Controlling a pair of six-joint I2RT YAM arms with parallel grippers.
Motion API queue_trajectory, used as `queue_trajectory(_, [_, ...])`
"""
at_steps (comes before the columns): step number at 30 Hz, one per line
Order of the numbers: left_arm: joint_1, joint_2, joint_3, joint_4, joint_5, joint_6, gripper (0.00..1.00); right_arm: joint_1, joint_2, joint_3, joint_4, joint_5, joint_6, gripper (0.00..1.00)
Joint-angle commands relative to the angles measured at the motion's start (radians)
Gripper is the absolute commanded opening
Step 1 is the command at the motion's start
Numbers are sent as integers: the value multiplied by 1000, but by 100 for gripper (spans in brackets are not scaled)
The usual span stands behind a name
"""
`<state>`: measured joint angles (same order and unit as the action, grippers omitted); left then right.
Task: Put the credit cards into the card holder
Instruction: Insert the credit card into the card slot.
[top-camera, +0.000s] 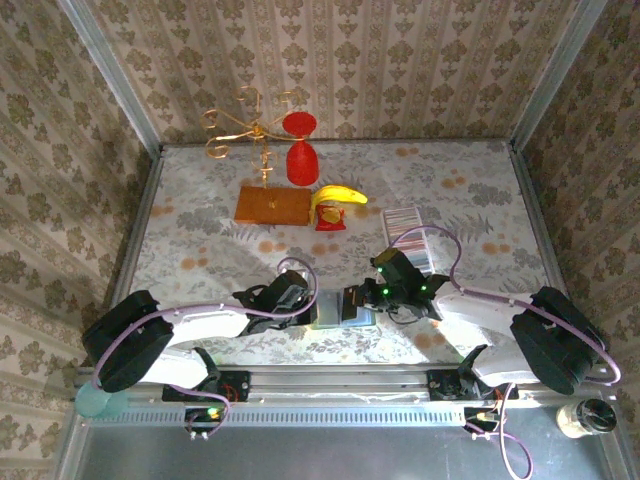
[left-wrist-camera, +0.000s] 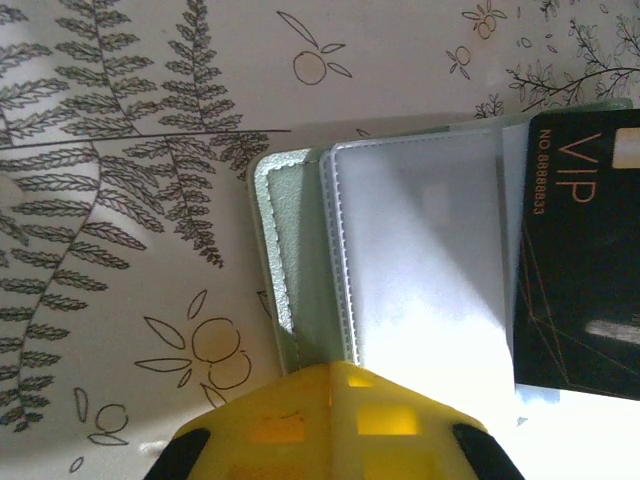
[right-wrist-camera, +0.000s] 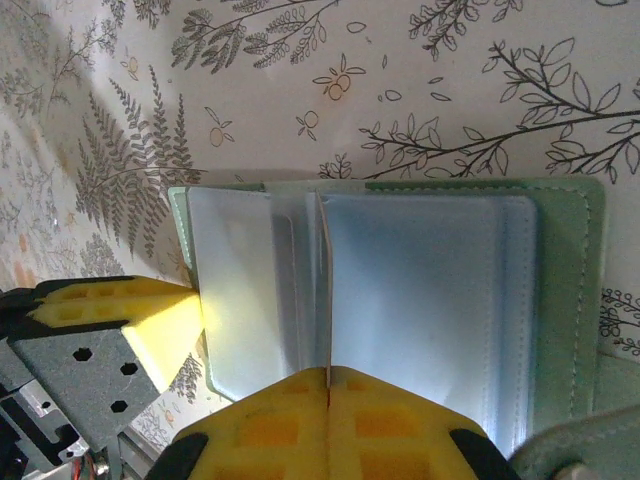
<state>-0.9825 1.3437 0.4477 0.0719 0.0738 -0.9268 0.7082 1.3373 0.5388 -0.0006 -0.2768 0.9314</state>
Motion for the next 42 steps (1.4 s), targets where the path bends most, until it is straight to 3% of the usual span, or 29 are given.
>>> queue_trajectory(1, [-15, 14, -26, 13, -13, -13, 0, 8, -10, -15, 56, 1, 40, 0])
queue_trajectory(15, [-29, 32, -32, 19, -18, -18, 0, 7, -99, -57, 86, 33, 84, 0])
queue_trajectory(42, [-30, 37, -35, 17, -20, -24, 0, 8, 10, -86, 194, 0, 102, 0])
